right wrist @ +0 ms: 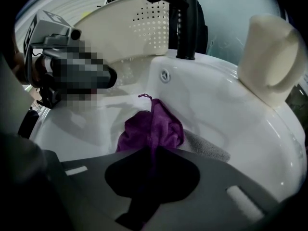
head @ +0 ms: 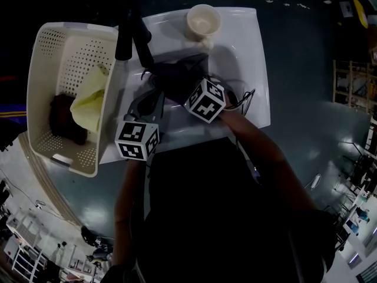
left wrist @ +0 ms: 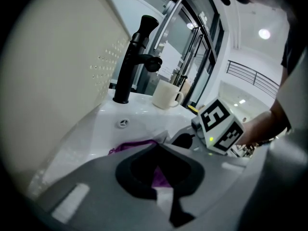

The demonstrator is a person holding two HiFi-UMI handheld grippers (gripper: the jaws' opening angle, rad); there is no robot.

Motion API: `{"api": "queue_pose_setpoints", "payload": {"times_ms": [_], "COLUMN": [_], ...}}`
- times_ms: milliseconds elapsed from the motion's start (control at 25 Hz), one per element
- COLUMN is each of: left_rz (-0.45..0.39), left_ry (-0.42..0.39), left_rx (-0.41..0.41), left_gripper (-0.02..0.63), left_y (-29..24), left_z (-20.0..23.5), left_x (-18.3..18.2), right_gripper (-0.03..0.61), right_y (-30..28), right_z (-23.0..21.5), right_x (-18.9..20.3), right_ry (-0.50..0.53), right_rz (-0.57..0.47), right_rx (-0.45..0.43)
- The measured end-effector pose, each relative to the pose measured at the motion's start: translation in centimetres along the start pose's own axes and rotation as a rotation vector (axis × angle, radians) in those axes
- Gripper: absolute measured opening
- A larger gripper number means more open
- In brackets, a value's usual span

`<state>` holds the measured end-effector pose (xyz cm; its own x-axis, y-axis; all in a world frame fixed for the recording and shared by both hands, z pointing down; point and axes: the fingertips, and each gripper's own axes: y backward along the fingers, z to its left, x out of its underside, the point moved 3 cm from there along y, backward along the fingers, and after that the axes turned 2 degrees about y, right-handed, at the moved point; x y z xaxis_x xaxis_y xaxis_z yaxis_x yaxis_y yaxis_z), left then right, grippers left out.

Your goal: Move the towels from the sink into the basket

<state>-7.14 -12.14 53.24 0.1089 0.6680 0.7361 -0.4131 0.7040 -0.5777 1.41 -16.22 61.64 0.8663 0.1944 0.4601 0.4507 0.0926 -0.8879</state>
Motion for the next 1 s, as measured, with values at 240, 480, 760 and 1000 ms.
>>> {"api": "queue_pose_setpoints", "payload": {"times_ms": [240,480,760,1000], "left_rz": [-0.023,-0.044,-0.063,-0.080], "left_ry": [0.003,-0.003,-0.010,-0.020], "left_rx": [-0.009,-0.014,-0.018,-0.014], "left_gripper": [0.005,0.005,0.005,0.005], "left_y": [1.0,2.1,3.2,4.0], "left_z": [-0.2,-0.5,-0.7,-1.2], "left_x": [-0.1,-0.2,-0.3,-0.3], "right_gripper": [0.044,0.044,0.044,0.044], "right_y": [1.4,2.8,4.3,5.7], "right_z": [0.3,0.8,1.3,2.2], "right_x": [-0.7,-1.3,-1.5,-1.6], "right_ry": [-0.003,-0.006,-0.019,-0.026], "right_rz": [-0.041,-0.076,-0.111,-0.157], "right_rx": [0.010,0.026,0.049,0.043]}}
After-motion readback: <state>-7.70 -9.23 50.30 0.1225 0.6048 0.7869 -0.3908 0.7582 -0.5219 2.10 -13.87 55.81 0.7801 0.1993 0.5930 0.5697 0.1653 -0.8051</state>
